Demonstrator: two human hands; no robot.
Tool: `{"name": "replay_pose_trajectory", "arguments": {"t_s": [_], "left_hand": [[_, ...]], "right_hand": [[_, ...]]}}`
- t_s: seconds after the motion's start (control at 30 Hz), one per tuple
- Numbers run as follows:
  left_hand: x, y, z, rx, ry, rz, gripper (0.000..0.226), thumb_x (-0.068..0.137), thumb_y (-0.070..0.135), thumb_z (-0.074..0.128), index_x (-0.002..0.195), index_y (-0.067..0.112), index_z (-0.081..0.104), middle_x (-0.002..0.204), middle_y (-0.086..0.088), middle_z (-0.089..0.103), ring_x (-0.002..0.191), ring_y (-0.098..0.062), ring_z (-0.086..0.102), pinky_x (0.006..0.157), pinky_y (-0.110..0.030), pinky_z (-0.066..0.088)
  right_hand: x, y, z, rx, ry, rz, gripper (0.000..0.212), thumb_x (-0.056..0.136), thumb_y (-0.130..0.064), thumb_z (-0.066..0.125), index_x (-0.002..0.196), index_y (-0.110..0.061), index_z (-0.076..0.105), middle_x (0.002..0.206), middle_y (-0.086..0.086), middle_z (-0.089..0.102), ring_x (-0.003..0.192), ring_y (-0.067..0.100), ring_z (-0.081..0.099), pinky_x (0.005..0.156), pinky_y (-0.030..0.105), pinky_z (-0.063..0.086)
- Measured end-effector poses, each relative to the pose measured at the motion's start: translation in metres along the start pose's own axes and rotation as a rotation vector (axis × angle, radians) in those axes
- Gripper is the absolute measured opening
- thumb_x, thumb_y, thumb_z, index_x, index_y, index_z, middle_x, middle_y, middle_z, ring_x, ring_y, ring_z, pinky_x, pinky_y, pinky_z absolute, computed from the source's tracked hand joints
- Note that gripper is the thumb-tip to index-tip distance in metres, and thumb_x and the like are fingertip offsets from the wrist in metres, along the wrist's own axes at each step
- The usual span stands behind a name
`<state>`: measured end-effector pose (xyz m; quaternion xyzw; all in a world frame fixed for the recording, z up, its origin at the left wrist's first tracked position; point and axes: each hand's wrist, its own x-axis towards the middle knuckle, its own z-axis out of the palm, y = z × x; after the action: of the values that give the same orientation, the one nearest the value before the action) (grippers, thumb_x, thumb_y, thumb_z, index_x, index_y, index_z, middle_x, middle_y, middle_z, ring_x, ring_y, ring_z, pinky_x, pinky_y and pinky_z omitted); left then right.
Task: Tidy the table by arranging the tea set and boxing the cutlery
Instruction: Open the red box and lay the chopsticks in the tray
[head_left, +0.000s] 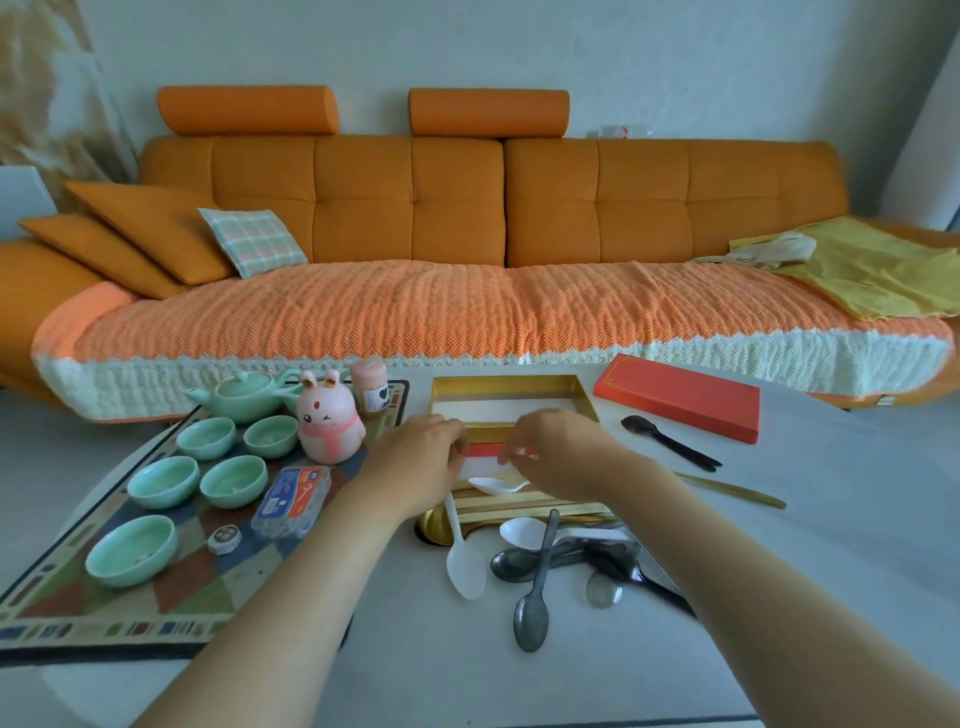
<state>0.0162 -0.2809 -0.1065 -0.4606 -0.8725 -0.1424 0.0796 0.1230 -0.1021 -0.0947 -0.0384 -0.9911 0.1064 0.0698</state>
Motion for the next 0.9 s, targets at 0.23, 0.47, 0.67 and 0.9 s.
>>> {"name": "replay_pose_trajectory", "arguments": {"t_s": [0.23,0.47,0.67,0.9], "left_hand": [[-0.012,-0.01,0.001,-0.039,-0.189,-0.047,0.028,0.098,0.034,0.05,0.118,0.036,0.069,0.117,0.01,0.062,0.11,-0.014,0.057,0.085,-0.032,0.05],[-0.016,-0.008,-0.005,-0.08,-0.175,-0.109,0.025,0.096,0.032,0.053,0.111,0.033,0.073,0.117,0.012,0.066,0.102,-0.011,0.06,0.082,-0.03,0.052],[-0.016,-0.013,-0.008,-0.118,-0.142,-0.157,0.025,0.094,0.032,0.055,0.114,0.034,0.07,0.12,0.014,0.066,0.105,-0.01,0.06,0.086,-0.03,0.052],[-0.016,-0.022,-0.012,-0.17,-0.176,-0.214,0.026,0.095,0.037,0.051,0.114,0.037,0.068,0.109,0.015,0.067,0.096,-0.009,0.061,0.079,-0.029,0.053]], "right_hand": [[-0.002,-0.004,0.009,-0.194,-0.078,0.018,0.028,0.101,-0.028,0.045,0.109,-0.031,0.071,0.112,-0.005,0.065,0.105,0.02,0.052,0.092,0.036,0.043],[0.006,-0.01,0.012,-0.166,-0.059,0.061,0.021,0.094,-0.024,0.052,0.096,-0.029,0.073,0.104,-0.012,0.068,0.101,0.017,0.056,0.092,0.034,0.041],[0.007,-0.011,0.014,-0.007,-0.066,0.142,0.024,0.1,-0.024,0.045,0.108,-0.031,0.066,0.11,-0.01,0.066,0.092,0.013,0.06,0.086,0.032,0.051],[0.011,-0.004,0.012,0.234,0.085,0.246,0.018,0.1,-0.019,0.044,0.103,-0.024,0.061,0.088,-0.004,0.06,0.066,0.015,0.057,0.055,0.029,0.048]]}}
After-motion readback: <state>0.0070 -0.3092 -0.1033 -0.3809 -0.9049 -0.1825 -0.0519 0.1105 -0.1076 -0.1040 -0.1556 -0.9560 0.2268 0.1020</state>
